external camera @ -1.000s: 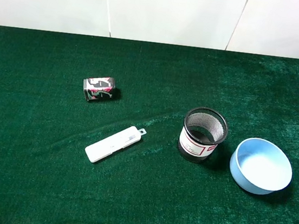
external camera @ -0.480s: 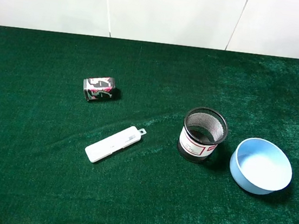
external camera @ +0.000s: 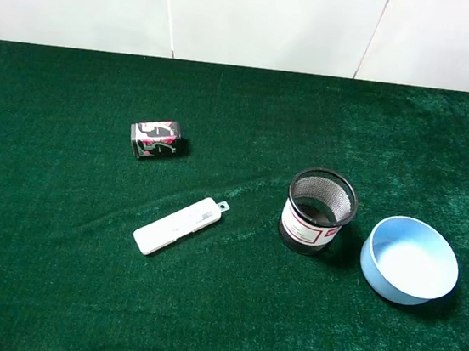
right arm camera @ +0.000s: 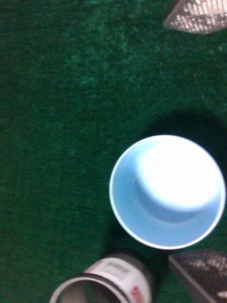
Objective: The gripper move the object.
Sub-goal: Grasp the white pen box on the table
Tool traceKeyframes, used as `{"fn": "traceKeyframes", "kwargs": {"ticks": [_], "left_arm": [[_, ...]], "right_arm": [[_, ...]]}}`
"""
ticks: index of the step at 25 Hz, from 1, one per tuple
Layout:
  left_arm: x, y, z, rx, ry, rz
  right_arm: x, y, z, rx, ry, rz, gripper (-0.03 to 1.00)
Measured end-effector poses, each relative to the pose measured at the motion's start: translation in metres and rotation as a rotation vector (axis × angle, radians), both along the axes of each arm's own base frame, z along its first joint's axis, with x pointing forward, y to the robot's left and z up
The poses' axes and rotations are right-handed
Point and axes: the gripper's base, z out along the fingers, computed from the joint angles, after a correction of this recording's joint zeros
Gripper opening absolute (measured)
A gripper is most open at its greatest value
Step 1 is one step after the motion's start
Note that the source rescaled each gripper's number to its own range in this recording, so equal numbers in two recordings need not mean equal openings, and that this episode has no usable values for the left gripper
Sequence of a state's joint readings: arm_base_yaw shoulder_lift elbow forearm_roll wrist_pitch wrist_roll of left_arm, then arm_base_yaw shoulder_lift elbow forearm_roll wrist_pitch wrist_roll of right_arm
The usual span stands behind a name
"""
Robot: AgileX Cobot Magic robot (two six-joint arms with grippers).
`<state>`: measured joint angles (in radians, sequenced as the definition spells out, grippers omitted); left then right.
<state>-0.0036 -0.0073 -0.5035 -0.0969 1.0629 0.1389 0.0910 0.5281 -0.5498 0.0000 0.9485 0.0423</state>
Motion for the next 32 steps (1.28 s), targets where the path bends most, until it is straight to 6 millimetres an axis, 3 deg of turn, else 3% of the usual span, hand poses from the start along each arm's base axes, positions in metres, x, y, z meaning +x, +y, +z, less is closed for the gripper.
{"fn": "traceKeyframes", "kwargs": {"ticks": [7,16,26,32], "left_arm": [[0.000,0.000,0.000,0.000,0.000,0.000],[0.000,0.000,0.000,0.000,0.000,0.000],[0.000,0.000,0.000,0.000,0.000,0.000],[0.000,0.000,0.000,0.000,0.000,0.000]], "right_arm": [[0.039,0.005,-0.003,0.027,0.126,-0.030,1.00],[0.067,0.024,-0.015,0.053,0.187,0.053,1.00],[0.105,0.076,-0.005,-0.017,0.253,0.296,1.00],[0.115,0.114,0.009,-0.117,0.253,0.481,1.00]]}}
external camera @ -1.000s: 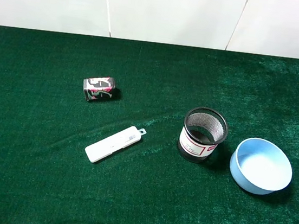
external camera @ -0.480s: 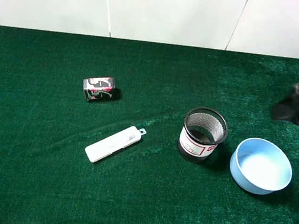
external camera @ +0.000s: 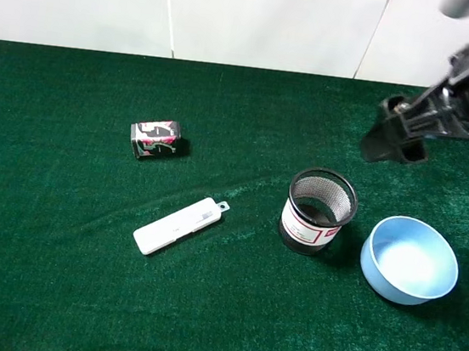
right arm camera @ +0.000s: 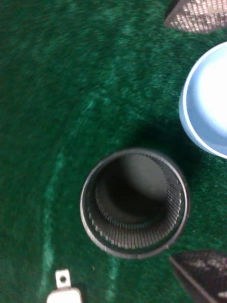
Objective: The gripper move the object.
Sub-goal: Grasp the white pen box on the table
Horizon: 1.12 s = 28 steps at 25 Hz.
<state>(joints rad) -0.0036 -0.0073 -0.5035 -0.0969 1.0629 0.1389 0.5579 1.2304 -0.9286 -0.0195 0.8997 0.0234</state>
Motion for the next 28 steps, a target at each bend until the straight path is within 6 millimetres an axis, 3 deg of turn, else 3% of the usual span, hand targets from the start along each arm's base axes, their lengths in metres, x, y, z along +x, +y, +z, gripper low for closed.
{"fn": "traceKeyframes", "kwargs": {"ticks": [5,12,22,28], "left_arm": [[0.000,0.000,0.000,0.000,0.000,0.000],[0.000,0.000,0.000,0.000,0.000,0.000],[0.000,0.000,0.000,0.000,0.000,0.000],[0.000,0.000,0.000,0.000,0.000,0.000]], "right_arm": [[0.004,0.033,0.003,-0.060,0.007,0.156,1.00],[0.009,0.087,-0.009,-0.146,0.003,0.403,1.00],[0.014,0.154,-0.046,-0.269,-0.012,0.767,1.00],[0.008,0.178,-0.077,-0.325,-0.027,0.964,1.00]]}}
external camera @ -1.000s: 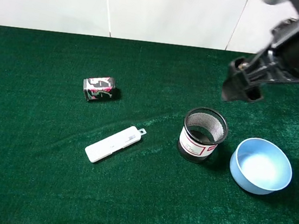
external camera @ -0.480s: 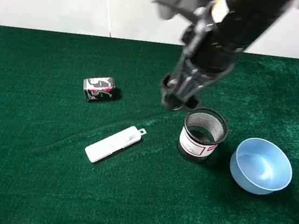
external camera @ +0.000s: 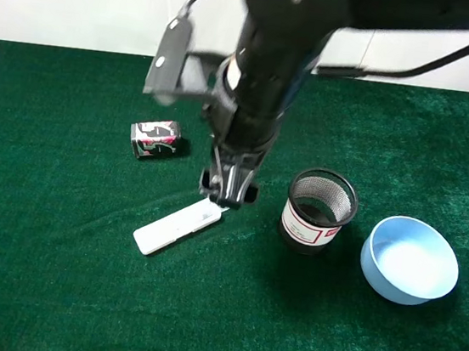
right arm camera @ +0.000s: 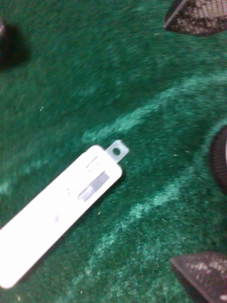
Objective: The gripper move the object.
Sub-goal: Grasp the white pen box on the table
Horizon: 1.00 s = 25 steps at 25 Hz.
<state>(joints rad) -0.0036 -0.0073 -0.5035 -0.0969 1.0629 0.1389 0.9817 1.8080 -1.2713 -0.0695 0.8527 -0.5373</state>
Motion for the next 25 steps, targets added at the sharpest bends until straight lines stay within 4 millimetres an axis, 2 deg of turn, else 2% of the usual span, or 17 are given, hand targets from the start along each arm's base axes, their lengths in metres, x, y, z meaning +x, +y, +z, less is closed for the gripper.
{"fn": "traceKeyframes", "kwargs": {"ticks": [5,14,25], "left_arm": [[0.000,0.000,0.000,0.000,0.000,0.000],[0.000,0.000,0.000,0.000,0.000,0.000],[0.000,0.000,0.000,0.000,0.000,0.000]], "right_arm": [[-0.008,0.015,-0.023,-0.035,0.011,0.104,1.00],[-0.002,0.028,-0.063,-0.047,0.010,0.194,1.00],[0.003,0.037,-0.097,-0.037,0.003,0.230,1.00]]}}
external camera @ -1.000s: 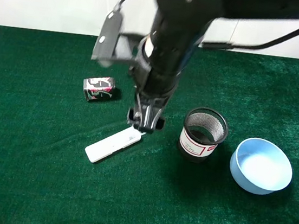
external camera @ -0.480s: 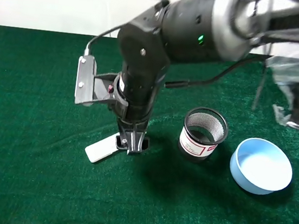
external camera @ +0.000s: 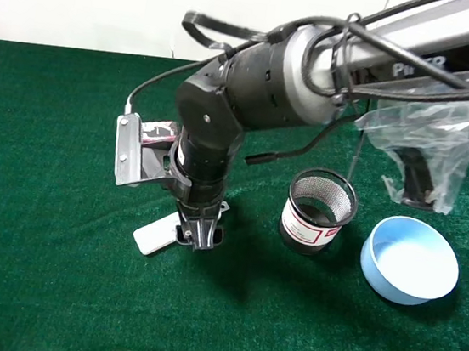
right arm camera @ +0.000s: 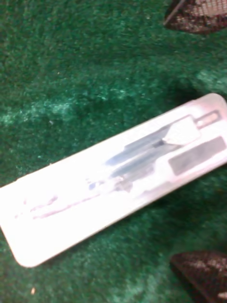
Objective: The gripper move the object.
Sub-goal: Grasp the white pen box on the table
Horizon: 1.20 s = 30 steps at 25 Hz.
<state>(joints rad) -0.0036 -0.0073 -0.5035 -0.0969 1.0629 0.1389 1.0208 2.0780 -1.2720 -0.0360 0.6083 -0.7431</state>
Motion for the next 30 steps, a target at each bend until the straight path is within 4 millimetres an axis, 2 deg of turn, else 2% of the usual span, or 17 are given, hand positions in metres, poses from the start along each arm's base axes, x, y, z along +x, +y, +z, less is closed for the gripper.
{"fn": "traceKeyframes", "kwargs": {"ticks": [7,8,11,14,24,30], "left_arm": [[0.000,0.000,0.000,0.000,0.000,0.000],[0.000,0.000,0.000,0.000,0.000,0.000],[0.000,0.000,0.000,0.000,0.000,0.000],[0.000,0.000,0.000,0.000,0.000,0.000],[0.000,0.000,0.000,0.000,0.000,0.000],[0.000,0.000,0.000,0.000,0.000,0.000]], "right_arm": [[0.000,0.001,-0.015,-0.014,0.020,0.005,1.00],[-0.001,0.001,-0.016,-0.013,0.025,0.001,0.97],[-0.001,0.002,-0.016,-0.009,0.032,-0.007,0.77],[-0.002,0.002,-0.019,-0.012,0.042,-0.013,0.66],[-0.001,0.004,-0.027,-0.006,0.045,-0.019,0.62],[0.004,0.013,-0.029,-0.025,0.065,-0.024,0.61]]}}
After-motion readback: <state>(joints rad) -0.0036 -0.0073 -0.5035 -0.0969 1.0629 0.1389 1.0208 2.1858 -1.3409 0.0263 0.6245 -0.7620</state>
